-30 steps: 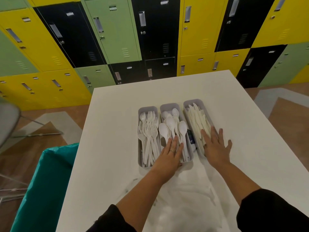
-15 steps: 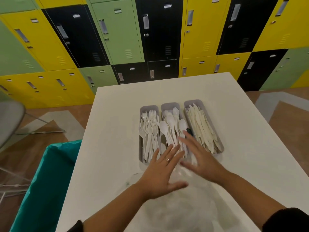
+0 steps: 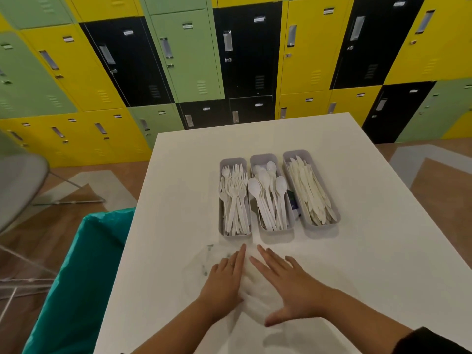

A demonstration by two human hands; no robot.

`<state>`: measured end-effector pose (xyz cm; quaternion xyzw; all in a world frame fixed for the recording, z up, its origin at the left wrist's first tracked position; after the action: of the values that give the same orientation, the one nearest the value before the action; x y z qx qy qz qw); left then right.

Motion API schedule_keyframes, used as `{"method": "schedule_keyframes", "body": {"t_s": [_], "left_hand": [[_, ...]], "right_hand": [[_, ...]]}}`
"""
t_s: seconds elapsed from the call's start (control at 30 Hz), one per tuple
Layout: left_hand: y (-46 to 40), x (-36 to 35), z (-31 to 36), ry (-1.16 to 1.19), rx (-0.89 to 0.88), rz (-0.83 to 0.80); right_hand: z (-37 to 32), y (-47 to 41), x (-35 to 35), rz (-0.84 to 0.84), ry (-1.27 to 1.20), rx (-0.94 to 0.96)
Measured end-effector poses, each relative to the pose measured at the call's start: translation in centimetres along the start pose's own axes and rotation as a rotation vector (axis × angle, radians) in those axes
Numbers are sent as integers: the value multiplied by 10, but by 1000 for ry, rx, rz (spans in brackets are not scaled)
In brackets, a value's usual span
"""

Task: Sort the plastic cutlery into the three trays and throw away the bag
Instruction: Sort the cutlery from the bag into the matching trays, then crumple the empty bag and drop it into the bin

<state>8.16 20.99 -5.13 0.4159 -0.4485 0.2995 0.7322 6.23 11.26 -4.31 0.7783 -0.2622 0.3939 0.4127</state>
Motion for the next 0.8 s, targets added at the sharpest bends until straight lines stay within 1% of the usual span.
{"method": "schedule_keyframes", "body": {"t_s": [0.1, 0.13, 0.2, 0.23, 0.3, 0.33, 0.4, 0.43, 0.53, 0.57, 0.63, 0.67, 0.73, 0.77, 0.8], "left_hand": [[-6, 3, -10, 97, 108, 43], [-8, 2, -14, 161, 137, 43], [-10, 6, -19, 364, 177, 74], [-11, 9, -19, 456, 183, 101], [-12, 12, -19, 565, 198, 130], [-11, 14, -19, 606, 219, 145], [-6, 19, -18, 730, 277, 203], [-3, 24, -18, 816, 303, 248], [6, 44, -11, 1181, 344, 371], [8, 50, -8, 1301, 351, 425], [13, 62, -1, 1548, 373, 534], [14, 65, 4, 1725, 382, 568], [12, 71, 16, 2127, 376, 533], [13, 73, 14, 2252, 360, 508], [11, 75, 10, 2315, 340, 487]], "right_hand": [[-1, -6, -11, 27, -32, -94], [0, -7, -12, 37, -63, -118], [2, -10, -15, 62, -142, -137], [5, -11, -15, 67, -207, -156], [10, -10, -11, 109, -427, -193], [10, -7, -5, 143, -551, -200], [15, -1, 10, 248, -659, -221], [15, 1, 16, 278, -773, -215], [1, 5, 41, 355, -1049, -182], [-5, 4, 47, 371, -1093, -145], [-16, -1, 58, 419, -1161, -130], [-24, -4, 63, 422, -1222, -118], [-36, -12, 70, 401, -1395, -62], [-46, -16, 74, 384, -1461, -45], [-51, -19, 77, 377, -1507, -39]]}}
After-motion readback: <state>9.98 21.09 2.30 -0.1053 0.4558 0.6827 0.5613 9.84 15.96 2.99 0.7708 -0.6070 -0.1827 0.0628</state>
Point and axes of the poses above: each hand's wrist, its own y-axis away from the middle knuckle, its own x-axis out of the back of the hand, z = x × y, the point moved 10 cm from there along -y, towards the middle knuckle, and after that the axes turned 5 degrees about -x, right-handed, at the moved point
